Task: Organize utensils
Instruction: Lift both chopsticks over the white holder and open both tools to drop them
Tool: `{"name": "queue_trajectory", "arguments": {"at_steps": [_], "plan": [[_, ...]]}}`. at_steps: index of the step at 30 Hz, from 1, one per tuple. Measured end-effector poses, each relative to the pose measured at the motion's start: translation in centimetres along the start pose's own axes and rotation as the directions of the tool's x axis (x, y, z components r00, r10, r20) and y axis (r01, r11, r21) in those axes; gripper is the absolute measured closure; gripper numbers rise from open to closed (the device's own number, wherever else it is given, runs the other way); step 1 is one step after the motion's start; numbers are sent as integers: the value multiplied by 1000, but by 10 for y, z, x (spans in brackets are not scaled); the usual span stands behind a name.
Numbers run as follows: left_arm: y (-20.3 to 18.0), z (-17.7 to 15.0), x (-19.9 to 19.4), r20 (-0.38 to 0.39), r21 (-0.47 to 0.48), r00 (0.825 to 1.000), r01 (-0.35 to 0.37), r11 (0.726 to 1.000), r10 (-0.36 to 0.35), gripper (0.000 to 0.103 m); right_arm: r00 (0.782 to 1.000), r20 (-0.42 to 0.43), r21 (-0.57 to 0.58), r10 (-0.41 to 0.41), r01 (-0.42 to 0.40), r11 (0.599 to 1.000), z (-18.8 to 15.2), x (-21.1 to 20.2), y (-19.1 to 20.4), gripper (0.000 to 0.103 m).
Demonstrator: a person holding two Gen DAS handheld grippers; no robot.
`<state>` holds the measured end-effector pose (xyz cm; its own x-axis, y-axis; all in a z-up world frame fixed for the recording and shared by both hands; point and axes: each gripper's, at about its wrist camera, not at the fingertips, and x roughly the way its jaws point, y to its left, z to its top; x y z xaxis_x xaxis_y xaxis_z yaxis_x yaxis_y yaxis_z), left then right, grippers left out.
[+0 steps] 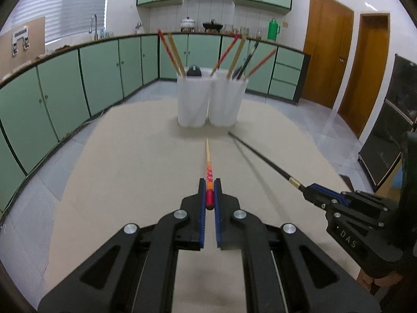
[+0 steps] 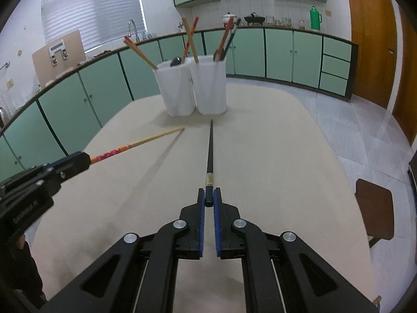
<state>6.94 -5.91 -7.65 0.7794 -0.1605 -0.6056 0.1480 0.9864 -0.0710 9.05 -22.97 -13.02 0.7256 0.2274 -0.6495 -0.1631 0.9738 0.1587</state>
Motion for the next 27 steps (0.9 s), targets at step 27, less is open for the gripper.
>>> {"name": "queue_trajectory", "arguments": {"at_steps": [27], "plan": [[8, 72, -58, 196, 48, 979, 53, 997, -61, 98, 982, 157, -52, 103, -96, 994, 82, -68, 10, 97]]}}
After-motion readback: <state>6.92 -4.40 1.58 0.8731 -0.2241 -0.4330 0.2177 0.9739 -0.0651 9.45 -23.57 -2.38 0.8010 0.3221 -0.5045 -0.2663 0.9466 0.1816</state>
